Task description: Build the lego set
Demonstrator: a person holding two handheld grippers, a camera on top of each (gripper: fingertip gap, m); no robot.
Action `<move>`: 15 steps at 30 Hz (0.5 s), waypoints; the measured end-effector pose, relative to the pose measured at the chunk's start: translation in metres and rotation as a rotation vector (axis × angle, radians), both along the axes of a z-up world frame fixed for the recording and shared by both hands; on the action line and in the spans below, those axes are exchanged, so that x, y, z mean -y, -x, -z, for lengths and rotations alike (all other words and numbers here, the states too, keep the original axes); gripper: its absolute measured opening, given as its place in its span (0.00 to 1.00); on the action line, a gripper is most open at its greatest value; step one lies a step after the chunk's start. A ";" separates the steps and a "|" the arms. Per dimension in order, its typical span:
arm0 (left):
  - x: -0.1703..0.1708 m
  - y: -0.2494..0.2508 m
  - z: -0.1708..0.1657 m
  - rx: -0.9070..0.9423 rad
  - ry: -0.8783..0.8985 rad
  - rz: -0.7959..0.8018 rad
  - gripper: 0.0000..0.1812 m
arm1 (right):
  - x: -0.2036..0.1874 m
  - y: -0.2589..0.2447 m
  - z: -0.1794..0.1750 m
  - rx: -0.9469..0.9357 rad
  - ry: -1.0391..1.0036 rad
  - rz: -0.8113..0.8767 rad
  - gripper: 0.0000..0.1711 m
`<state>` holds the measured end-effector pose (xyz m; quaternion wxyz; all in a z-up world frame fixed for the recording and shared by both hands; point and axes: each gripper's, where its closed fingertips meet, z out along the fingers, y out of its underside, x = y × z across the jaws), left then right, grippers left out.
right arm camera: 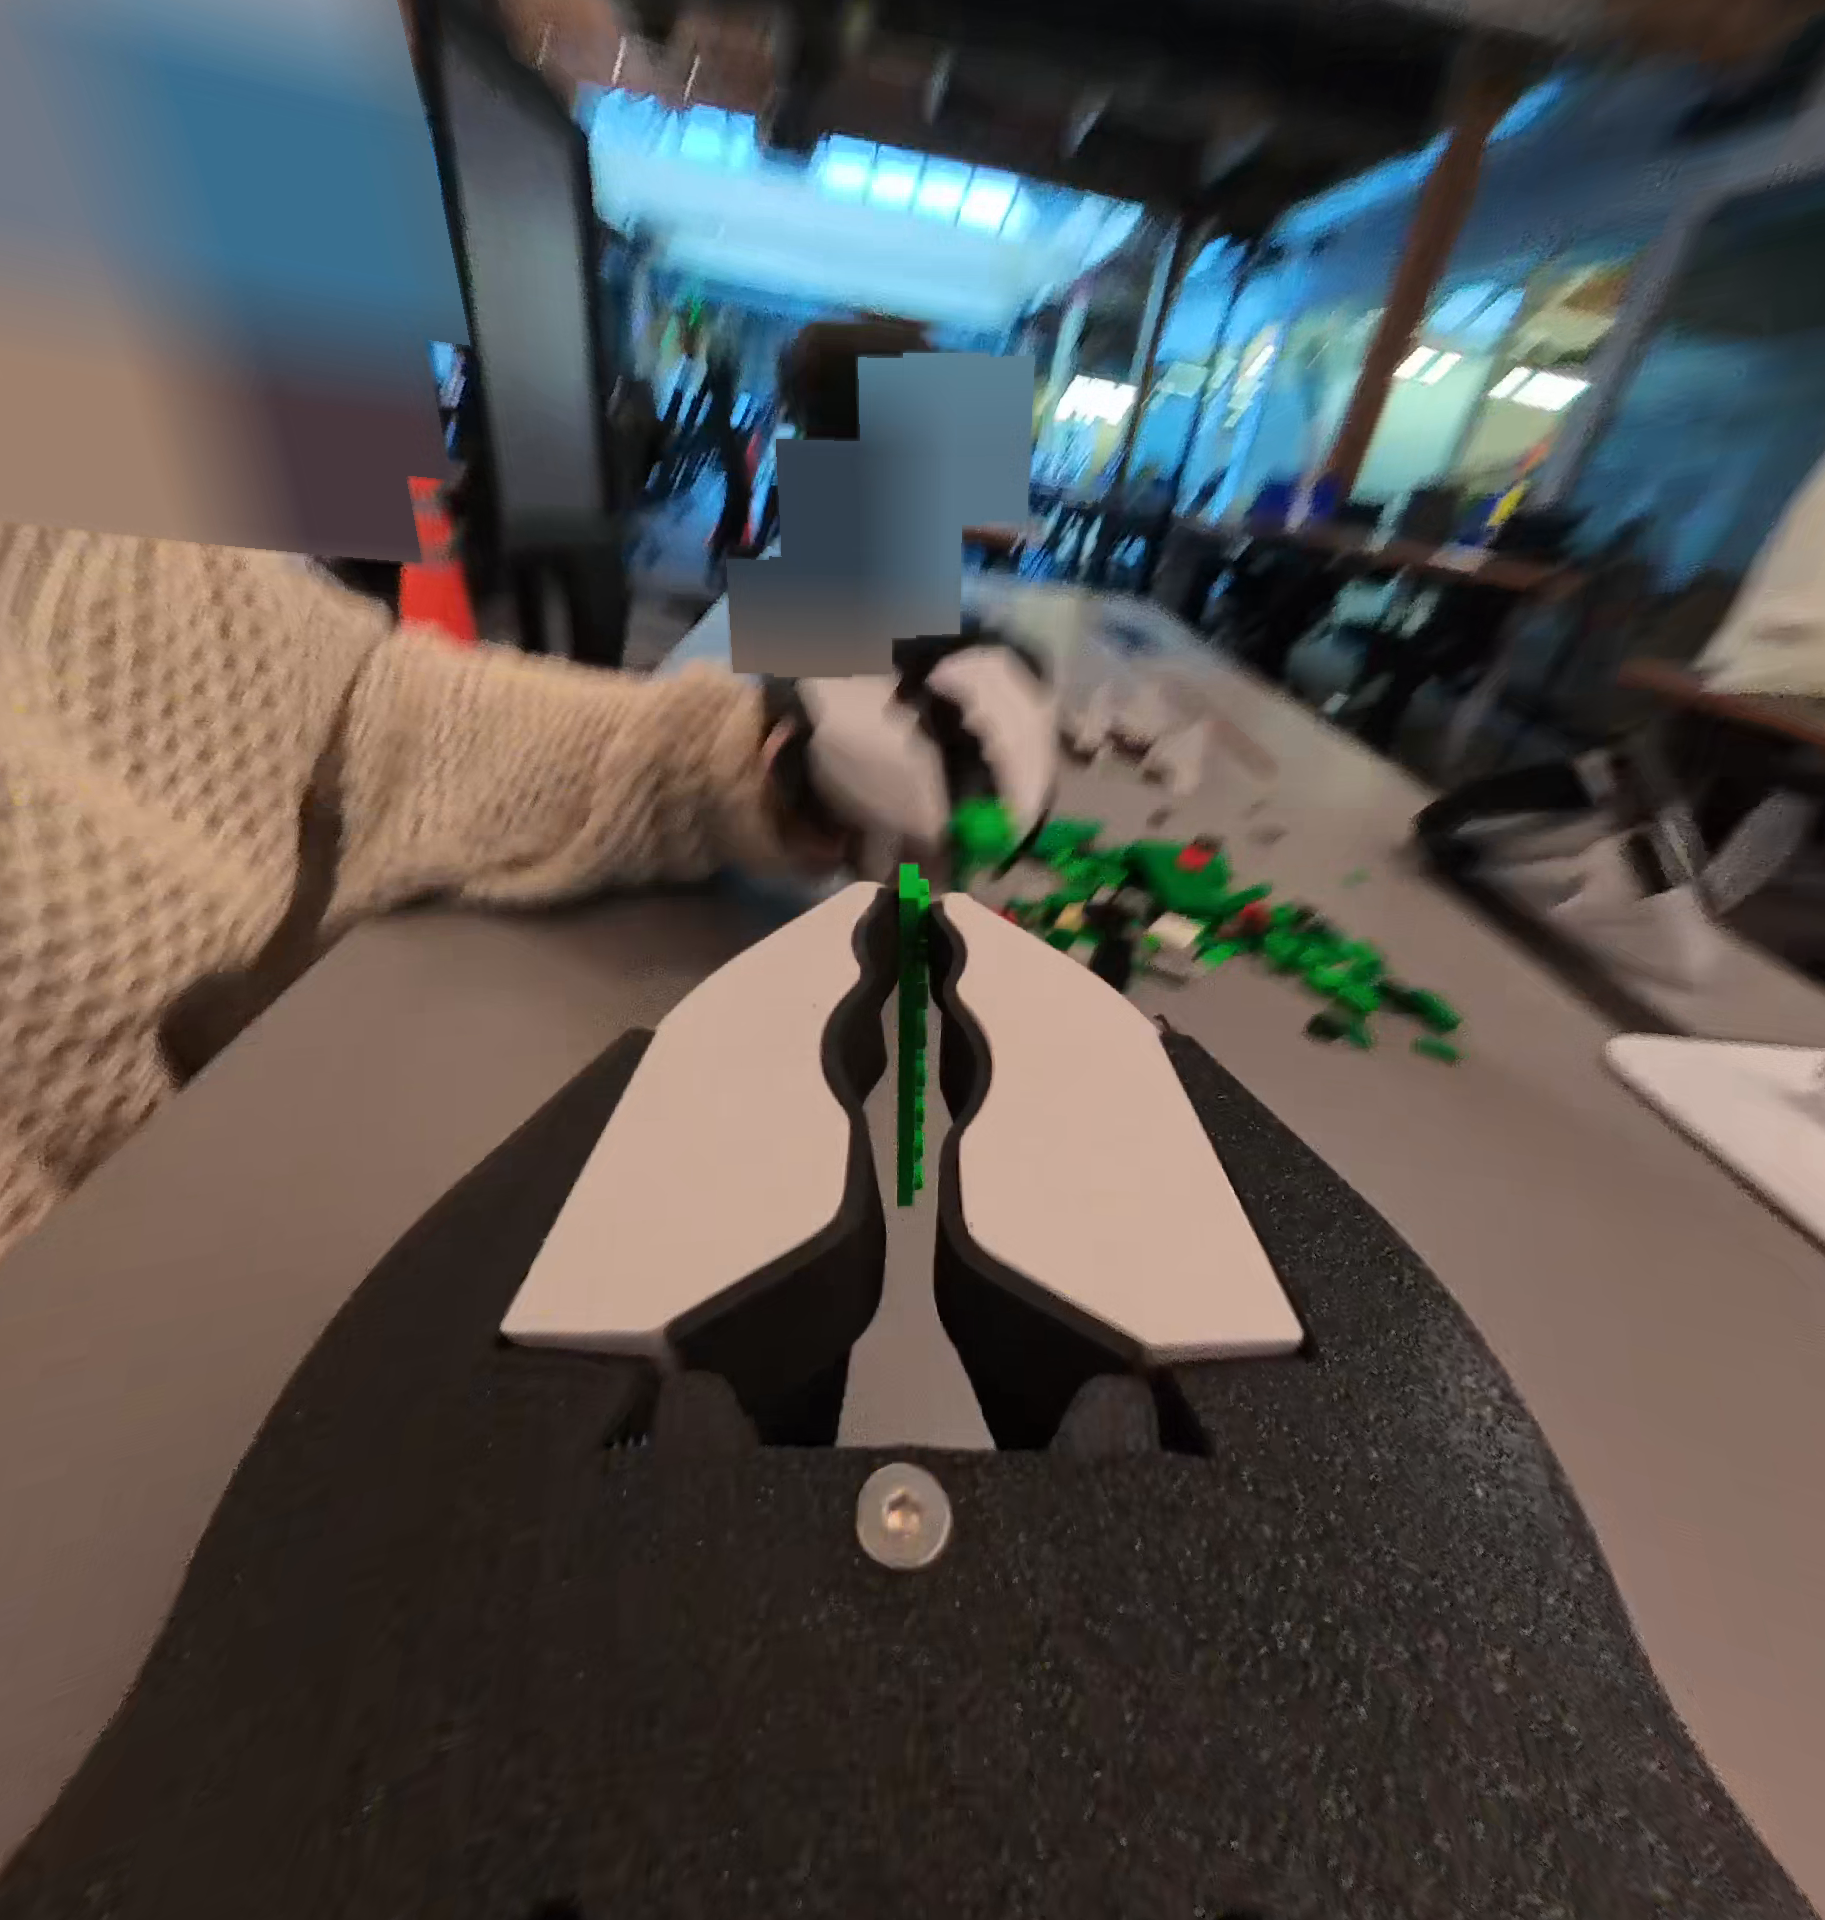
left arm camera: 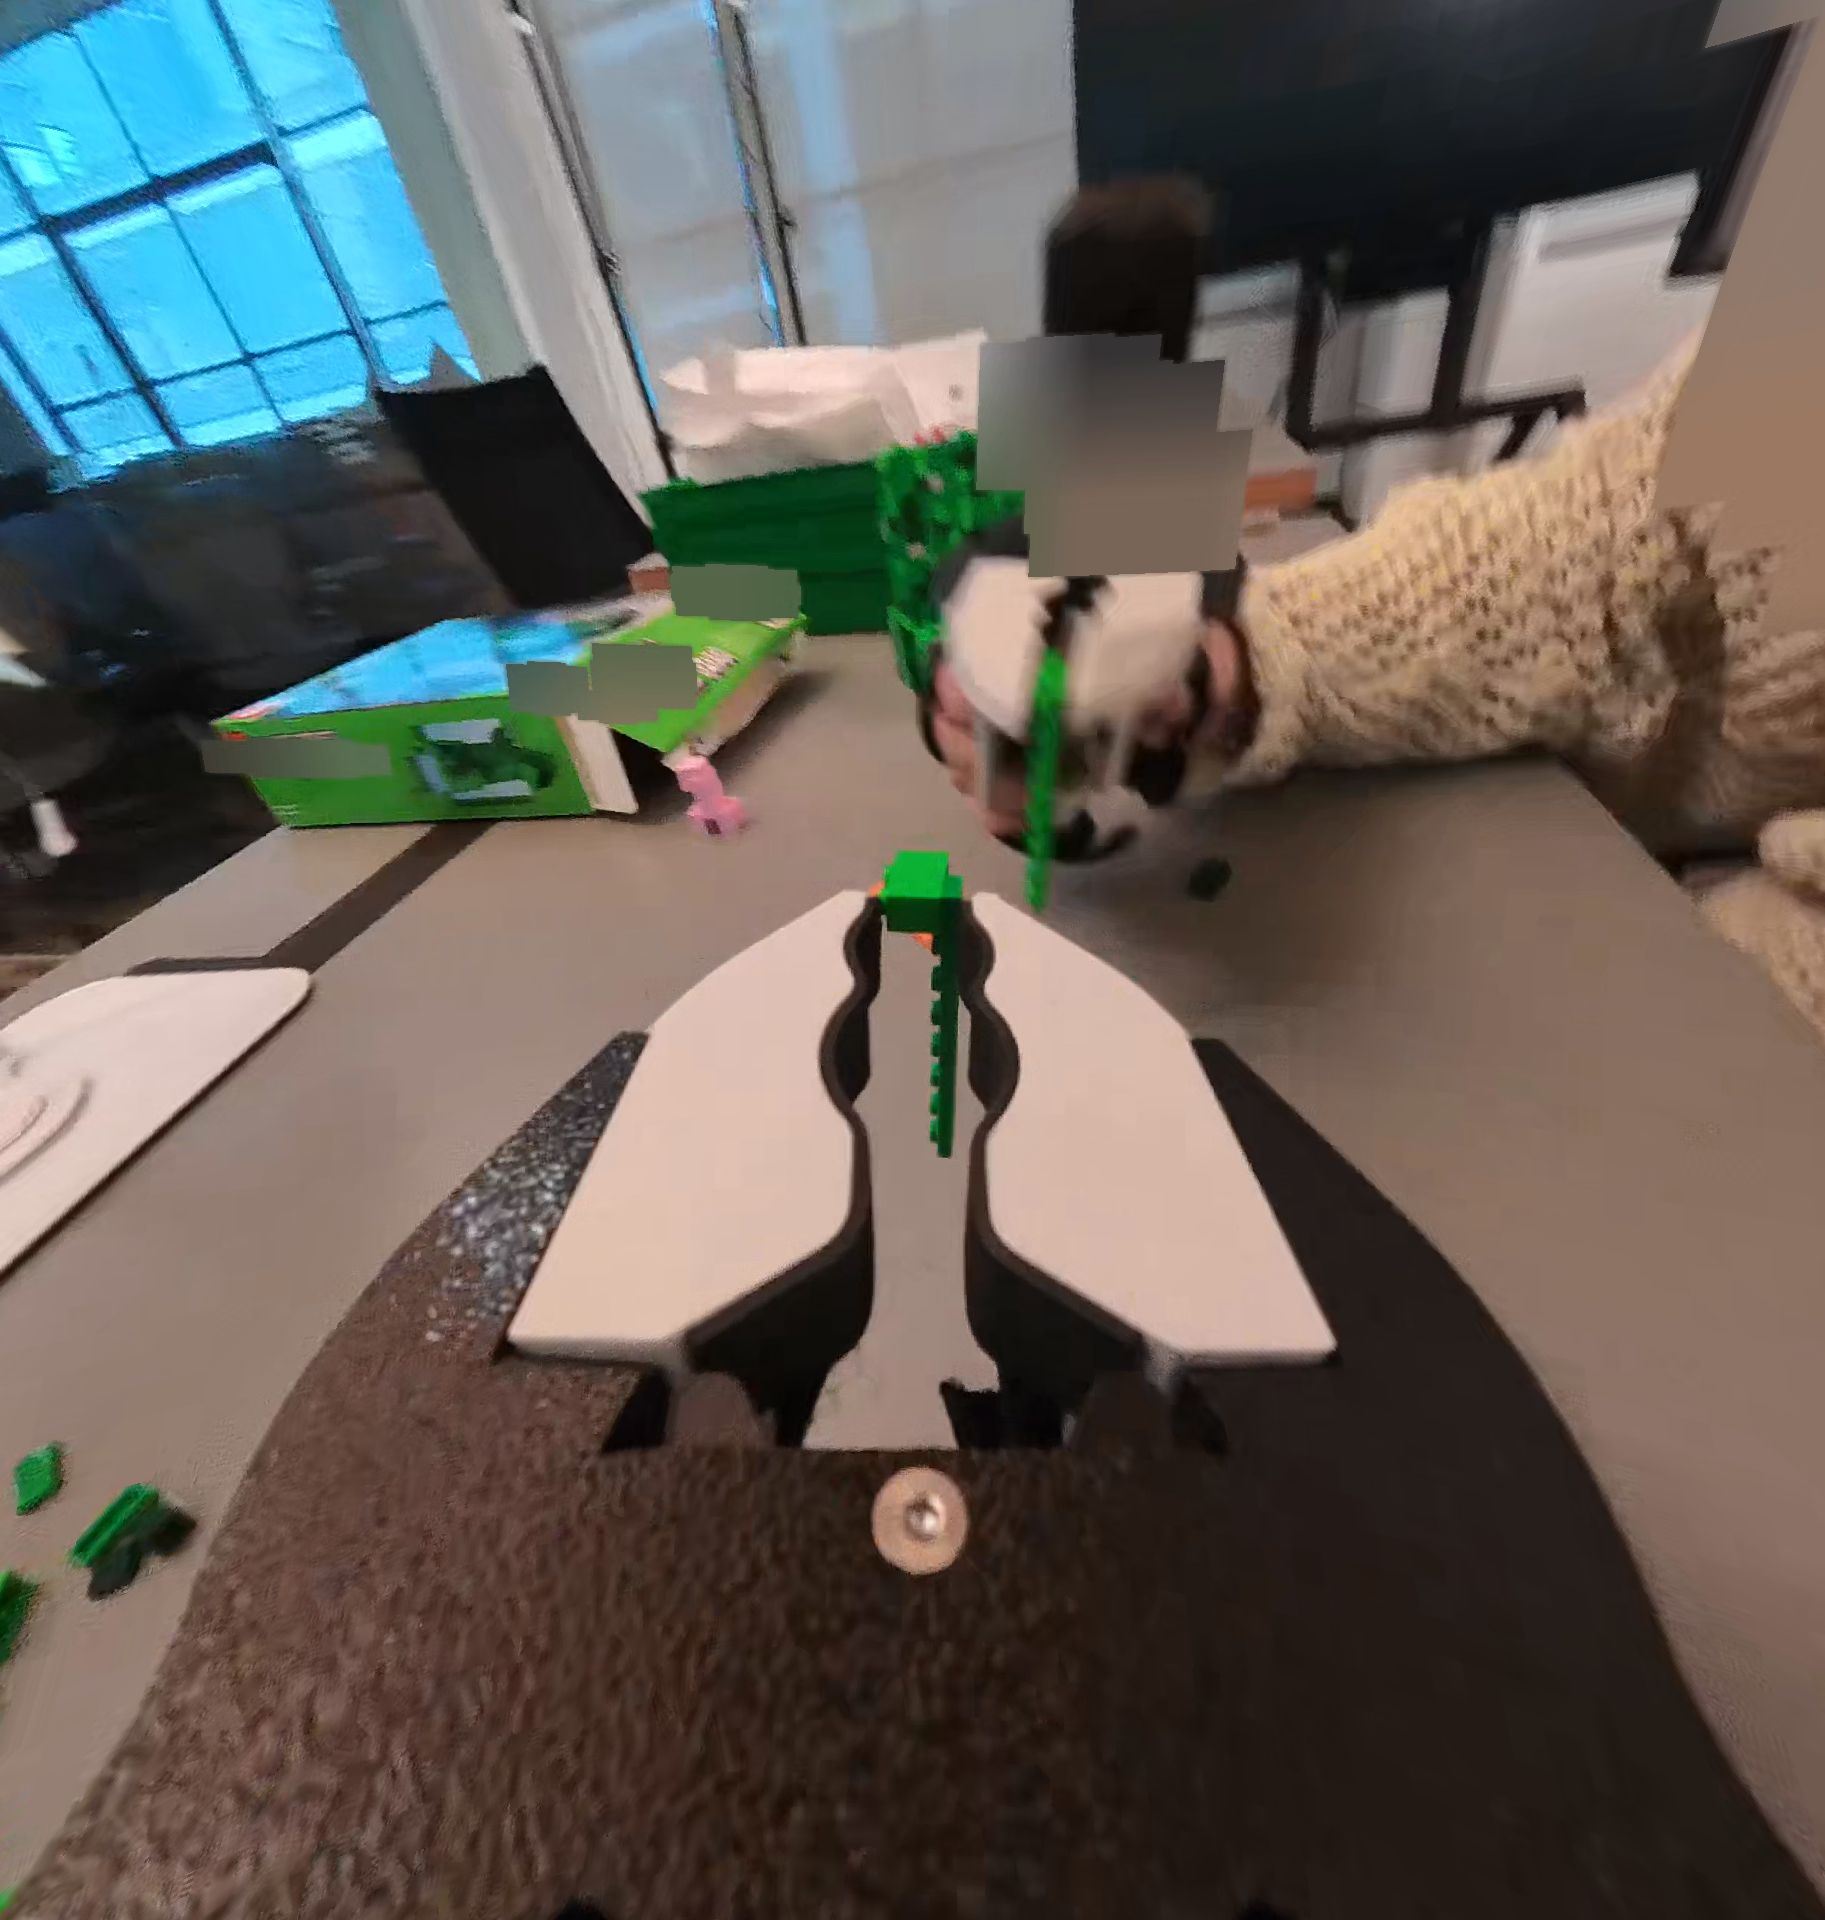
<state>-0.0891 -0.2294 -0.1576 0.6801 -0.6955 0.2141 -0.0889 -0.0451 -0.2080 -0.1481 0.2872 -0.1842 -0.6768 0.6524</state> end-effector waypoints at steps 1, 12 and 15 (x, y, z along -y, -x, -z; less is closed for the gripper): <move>-0.001 -0.008 0.005 -0.041 0.016 0.020 0.07 | -0.007 0.004 -0.013 -0.033 0.059 0.040 0.03; -0.009 -0.069 -0.003 -0.177 -0.113 0.134 0.07 | 0.000 0.018 -0.029 -0.099 0.119 0.026 0.03; -0.006 -0.078 -0.008 -0.200 -0.162 0.150 0.07 | 0.003 0.018 -0.028 -0.103 0.100 0.010 0.03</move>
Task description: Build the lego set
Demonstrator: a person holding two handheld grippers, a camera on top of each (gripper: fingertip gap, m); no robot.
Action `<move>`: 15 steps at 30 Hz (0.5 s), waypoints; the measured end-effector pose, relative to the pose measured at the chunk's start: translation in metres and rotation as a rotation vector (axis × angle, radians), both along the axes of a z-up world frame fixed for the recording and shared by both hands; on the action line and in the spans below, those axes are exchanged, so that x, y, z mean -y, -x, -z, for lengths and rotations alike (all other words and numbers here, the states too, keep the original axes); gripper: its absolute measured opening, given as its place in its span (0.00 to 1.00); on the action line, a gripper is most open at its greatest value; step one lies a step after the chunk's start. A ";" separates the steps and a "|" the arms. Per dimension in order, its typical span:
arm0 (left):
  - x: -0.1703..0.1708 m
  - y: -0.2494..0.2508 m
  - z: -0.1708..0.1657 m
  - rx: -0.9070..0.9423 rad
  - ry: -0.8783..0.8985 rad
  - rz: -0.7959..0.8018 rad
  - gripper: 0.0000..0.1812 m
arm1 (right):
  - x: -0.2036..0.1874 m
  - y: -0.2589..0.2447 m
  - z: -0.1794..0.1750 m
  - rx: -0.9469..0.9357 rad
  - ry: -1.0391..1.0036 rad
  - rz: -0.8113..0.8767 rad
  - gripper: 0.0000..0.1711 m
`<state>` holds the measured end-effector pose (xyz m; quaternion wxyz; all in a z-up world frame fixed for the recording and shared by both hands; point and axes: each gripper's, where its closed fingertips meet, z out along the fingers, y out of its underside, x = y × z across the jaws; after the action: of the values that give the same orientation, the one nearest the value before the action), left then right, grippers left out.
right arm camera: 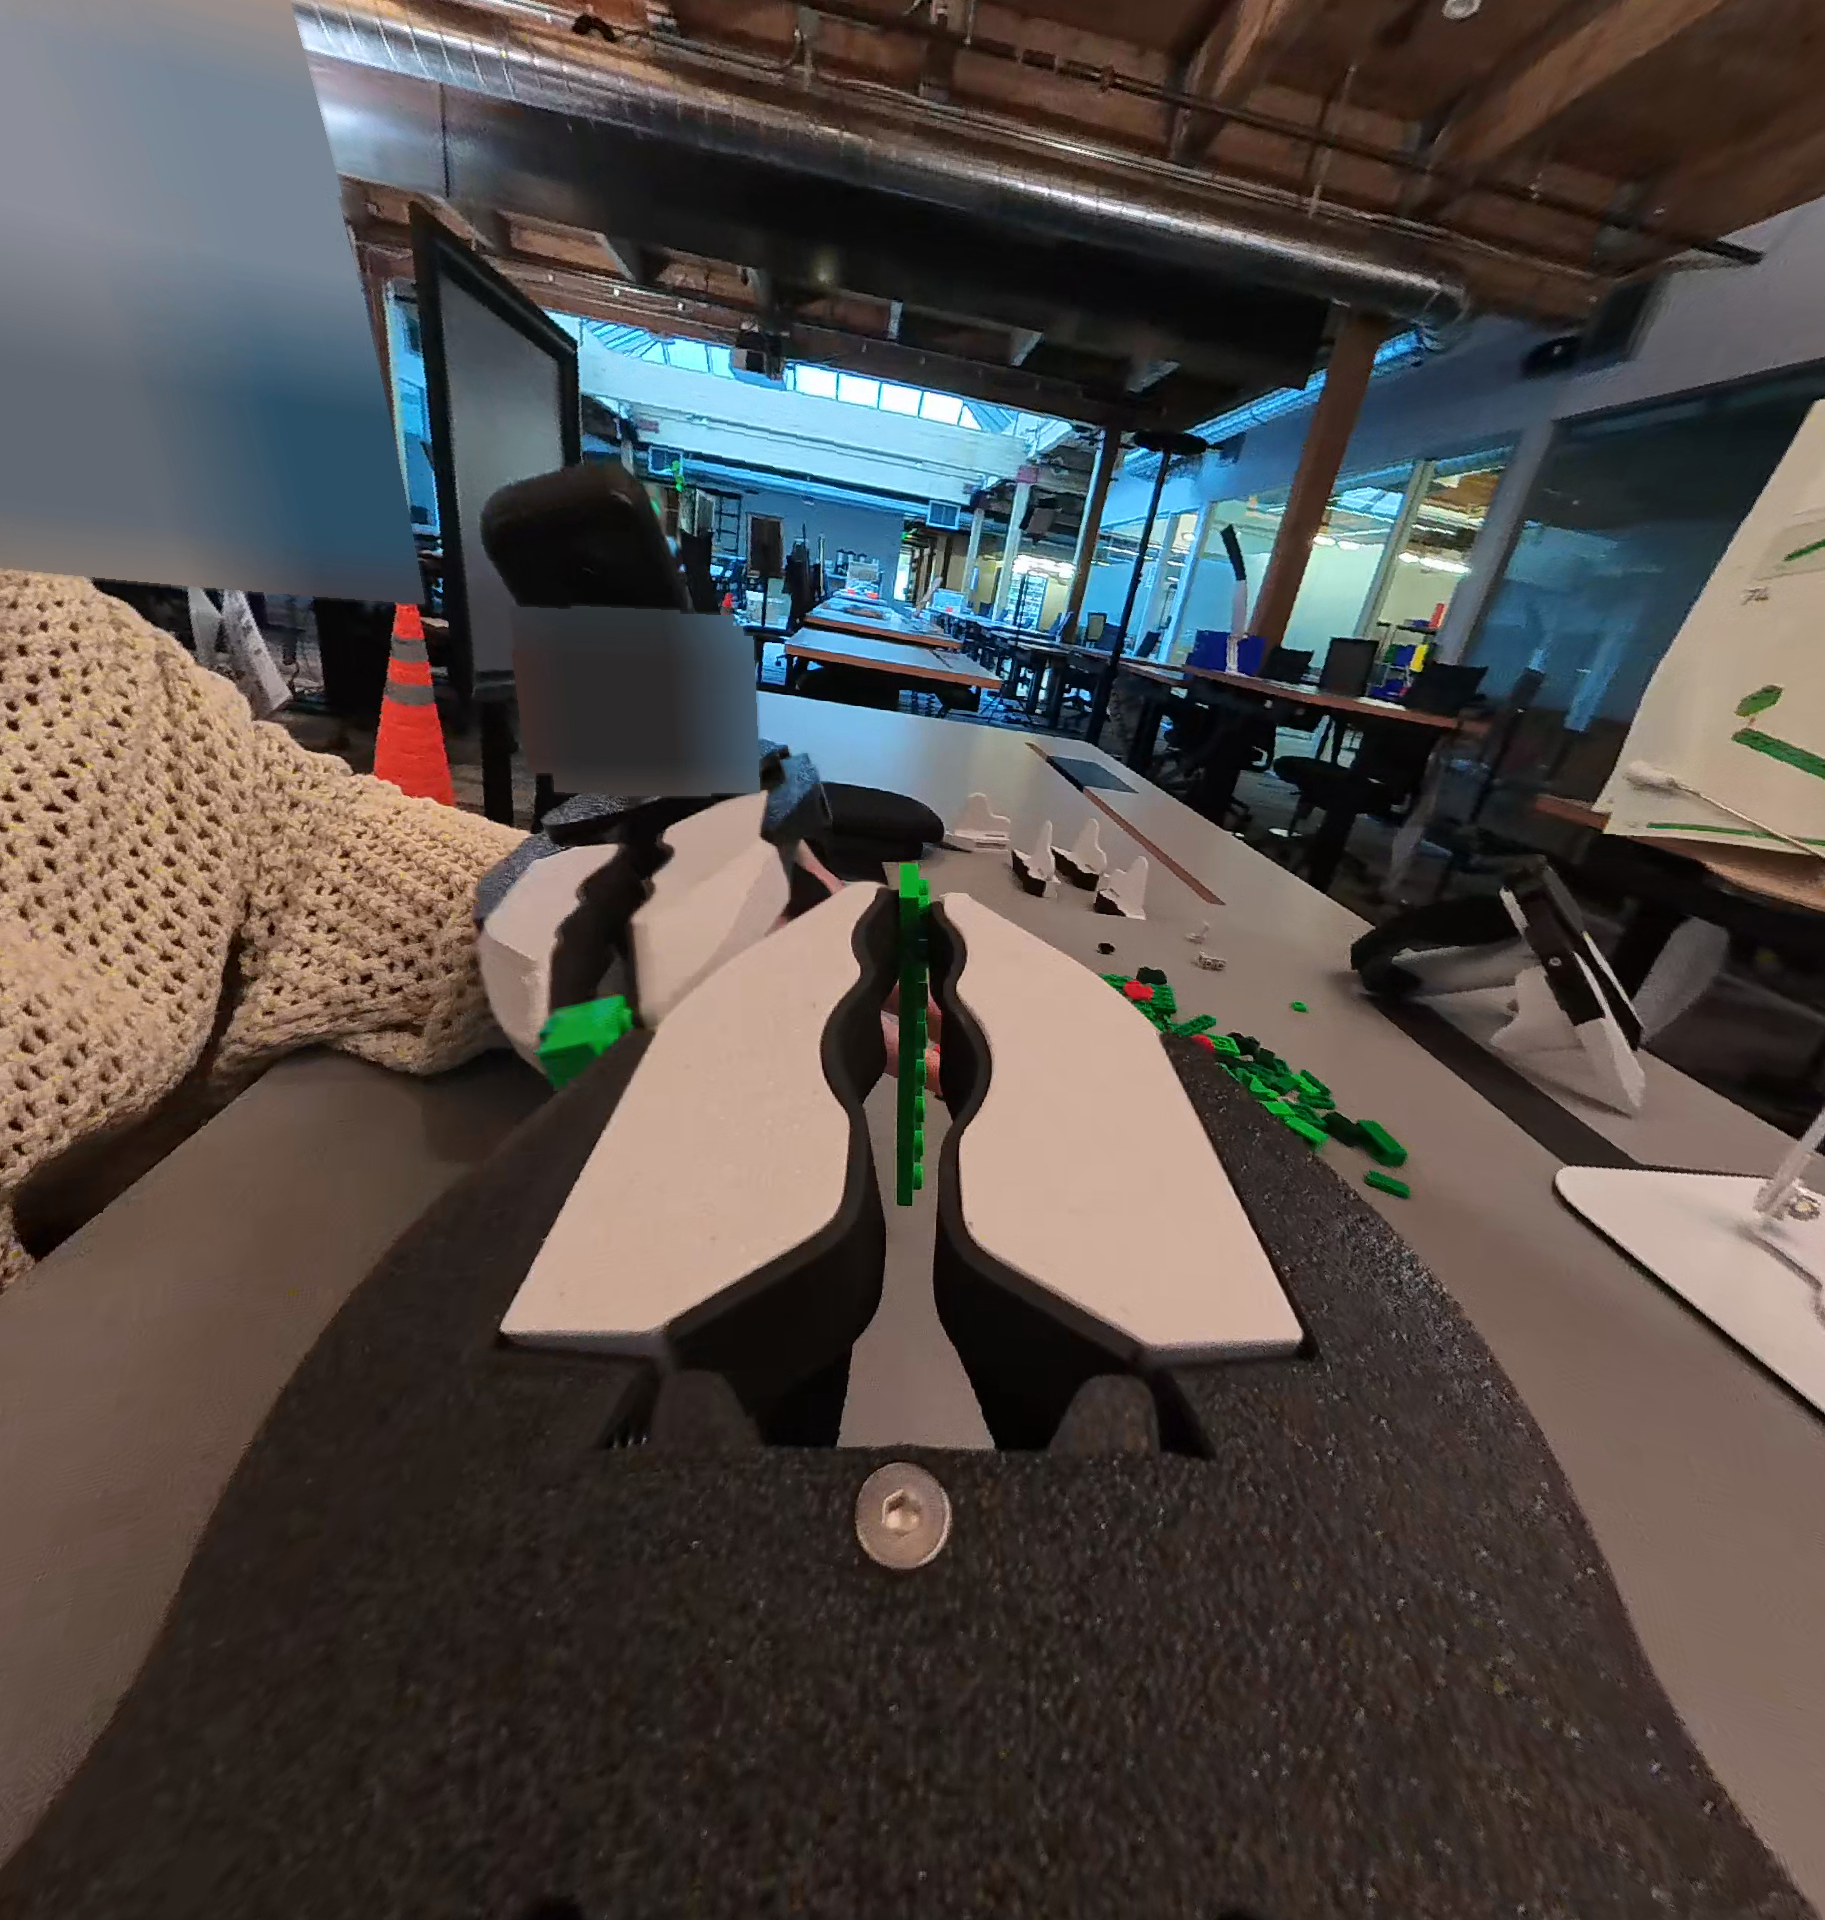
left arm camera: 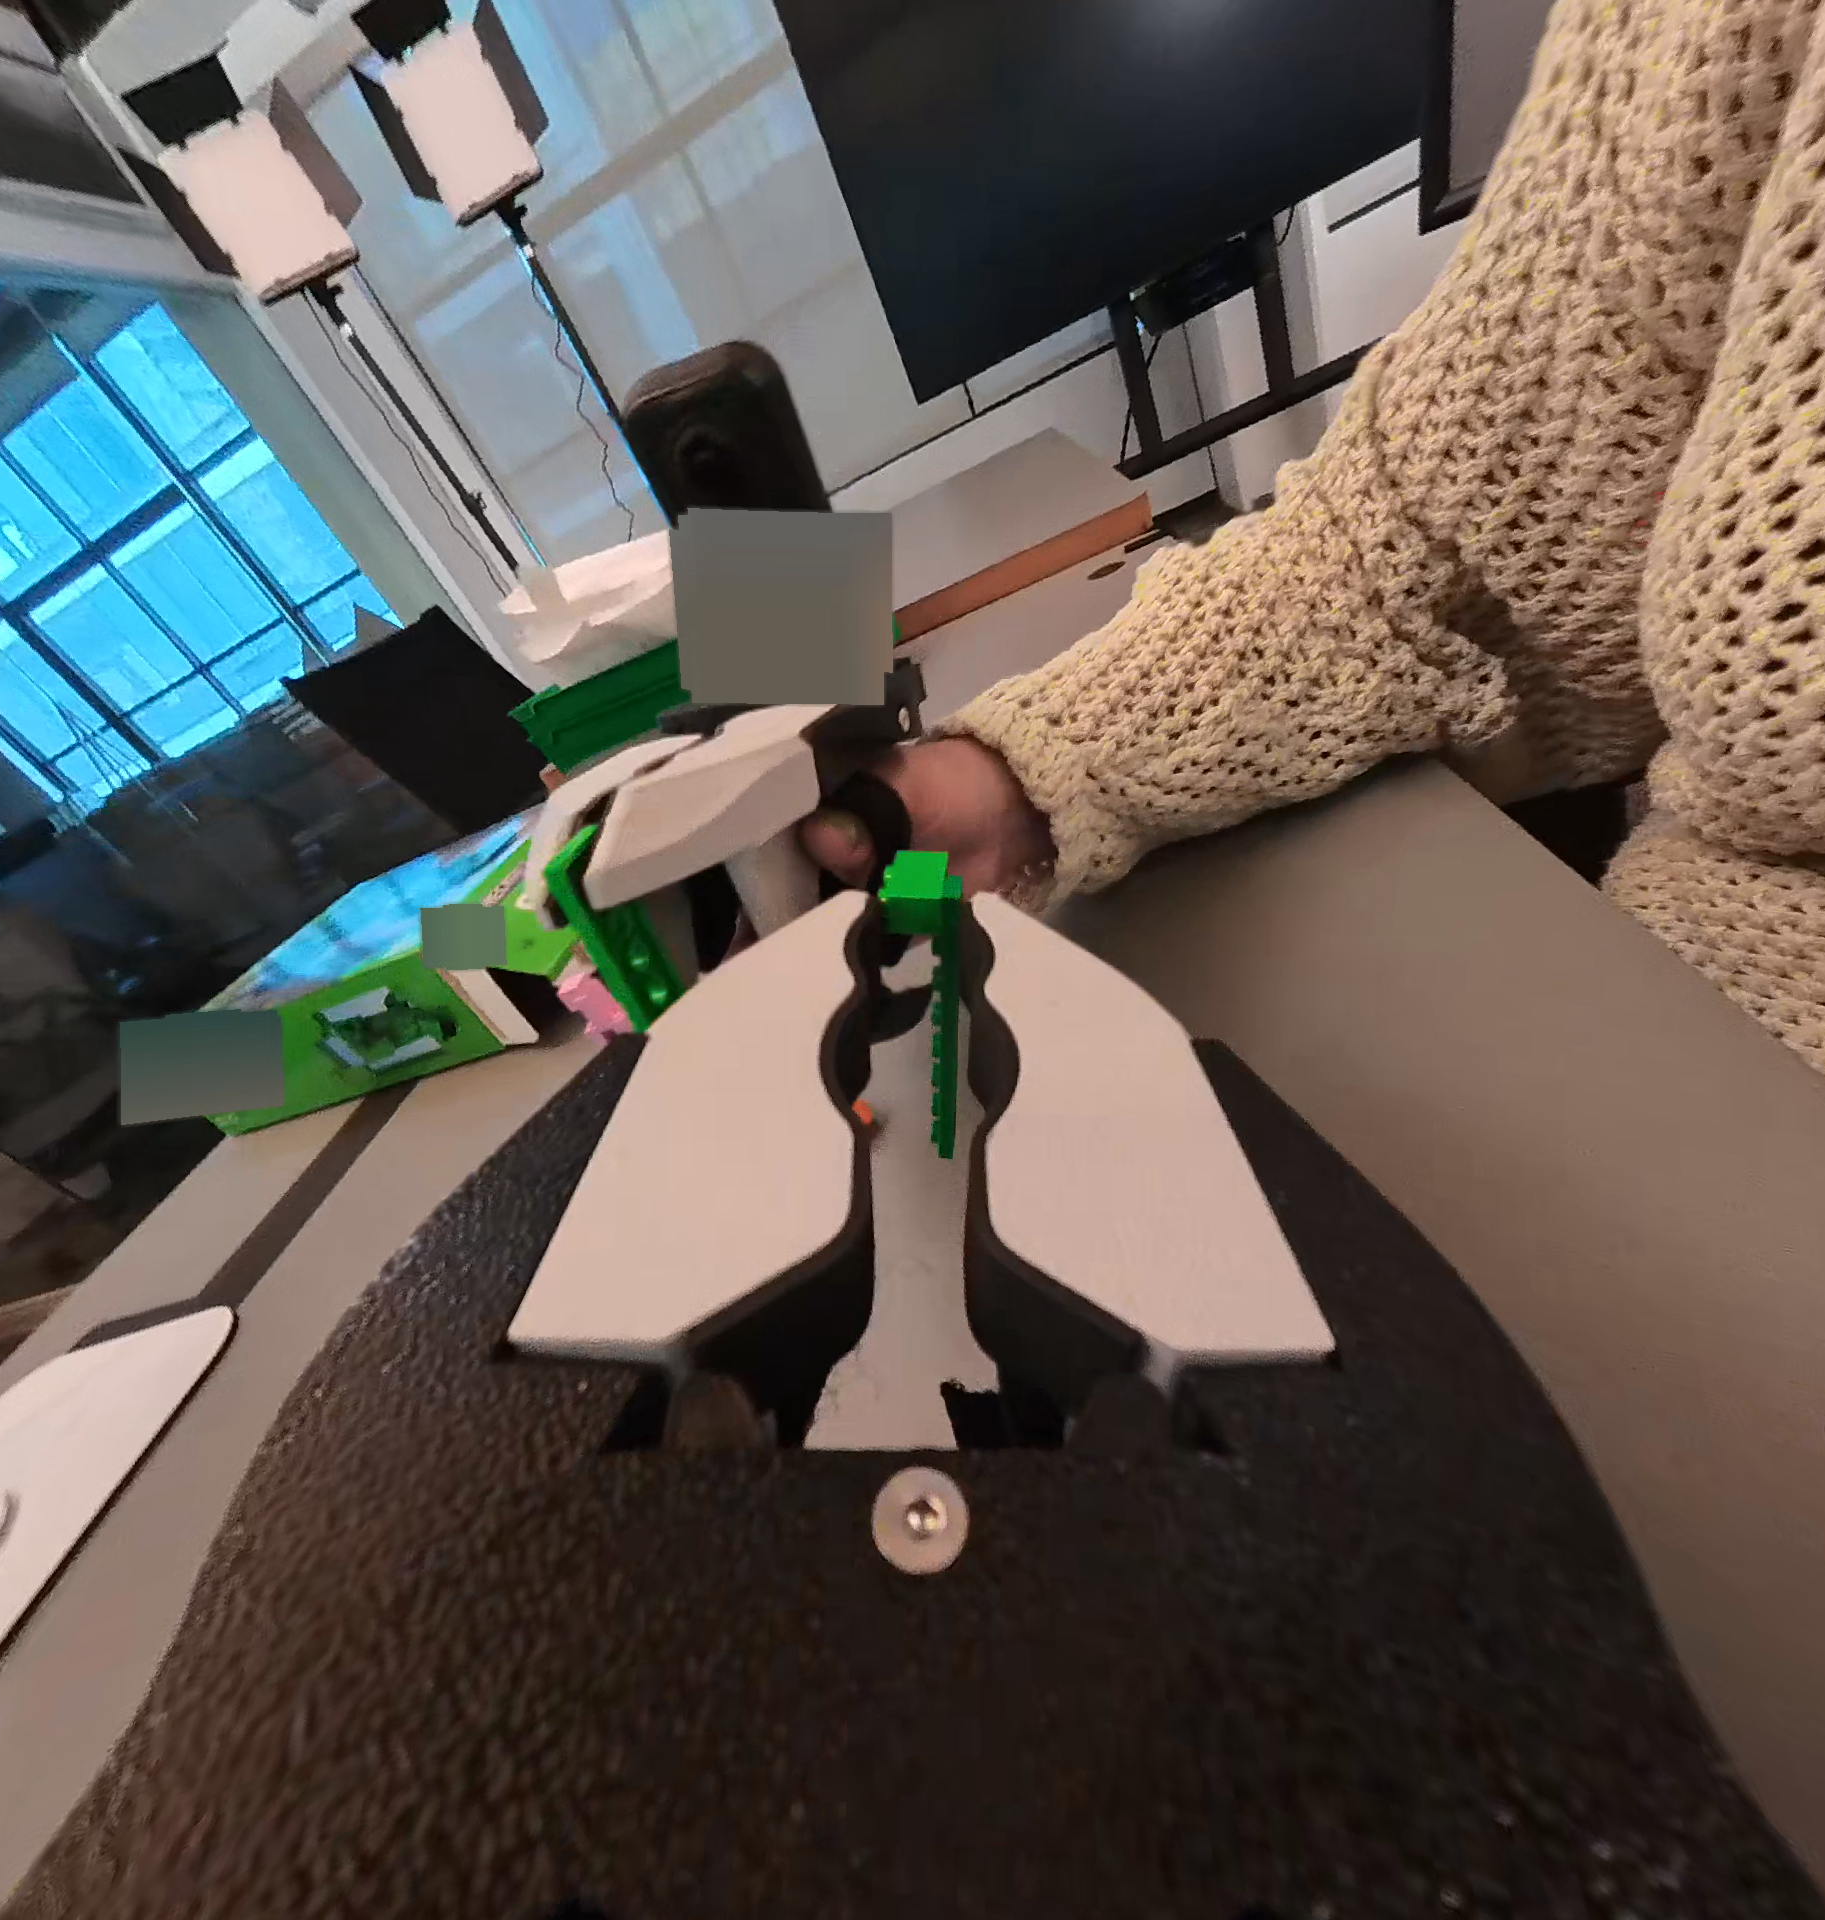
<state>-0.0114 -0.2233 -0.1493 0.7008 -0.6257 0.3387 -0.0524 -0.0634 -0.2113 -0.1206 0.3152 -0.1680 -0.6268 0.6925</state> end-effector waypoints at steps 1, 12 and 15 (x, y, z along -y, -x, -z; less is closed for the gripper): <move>0.001 -0.001 -0.001 -0.006 -0.007 0.002 0.07 | -0.001 0.001 0.000 -0.004 -0.007 0.010 0.03; -0.007 0.024 0.022 -0.050 0.116 -0.080 0.07 | -0.015 0.015 0.015 0.127 0.036 0.031 0.03; -0.006 0.013 0.030 -0.082 0.151 -0.042 0.07 | -0.005 0.013 0.006 0.092 0.022 0.009 0.03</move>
<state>-0.0249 -0.2173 -0.1792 0.6383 -0.6852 0.3487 -0.0375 -0.0765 -0.2059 -0.1266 0.2875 -0.2059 -0.6321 0.6895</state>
